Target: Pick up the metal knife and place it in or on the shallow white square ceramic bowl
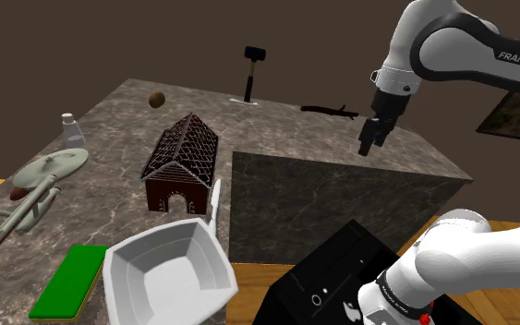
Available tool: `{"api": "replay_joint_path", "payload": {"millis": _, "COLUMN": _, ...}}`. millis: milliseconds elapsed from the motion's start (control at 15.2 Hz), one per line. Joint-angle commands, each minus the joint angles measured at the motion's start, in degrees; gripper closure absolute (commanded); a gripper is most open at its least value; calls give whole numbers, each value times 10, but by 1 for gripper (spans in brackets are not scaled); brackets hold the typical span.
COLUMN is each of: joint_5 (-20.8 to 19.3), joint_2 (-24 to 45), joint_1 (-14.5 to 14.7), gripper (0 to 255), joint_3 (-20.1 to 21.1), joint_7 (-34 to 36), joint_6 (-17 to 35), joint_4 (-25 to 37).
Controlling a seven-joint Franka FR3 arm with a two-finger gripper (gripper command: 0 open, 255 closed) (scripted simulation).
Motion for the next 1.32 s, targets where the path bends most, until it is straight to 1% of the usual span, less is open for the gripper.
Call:
{"api": "replay_joint_path", "payload": {"millis": 0, "joint_5": 0, "joint_2": 0, "joint_1": 0, "gripper": 0, "joint_3": 0, "joint_7": 0, "joint_6": 0, "joint_4": 0}}
{"api": "replay_joint_path", "payload": {"millis": 330, "joint_5": 60, "joint_2": -2, "joint_1": 8, "gripper": 0, "joint_3": 64, "joint_7": 108, "joint_6": 49, "joint_4": -44}}
{"api": "replay_joint_path", "payload": {"millis": 594, "joint_5": 105, "joint_2": 16, "joint_1": 16, "gripper": 0, "joint_3": 118, "joint_7": 193, "joint_6": 97, "joint_4": -64}}
{"api": "replay_joint_path", "payload": {"millis": 924, "joint_5": 154, "joint_2": 65, "joint_1": 21, "gripper": 0, "joint_3": 188, "joint_7": 297, "joint_6": 166, "joint_4": -68}}
{"api": "replay_joint_path", "payload": {"millis": 1254, "joint_5": 183, "joint_2": 140, "joint_1": 15, "gripper": 0, "joint_3": 259, "joint_7": 400, "joint_6": 240, "joint_4": -48}}
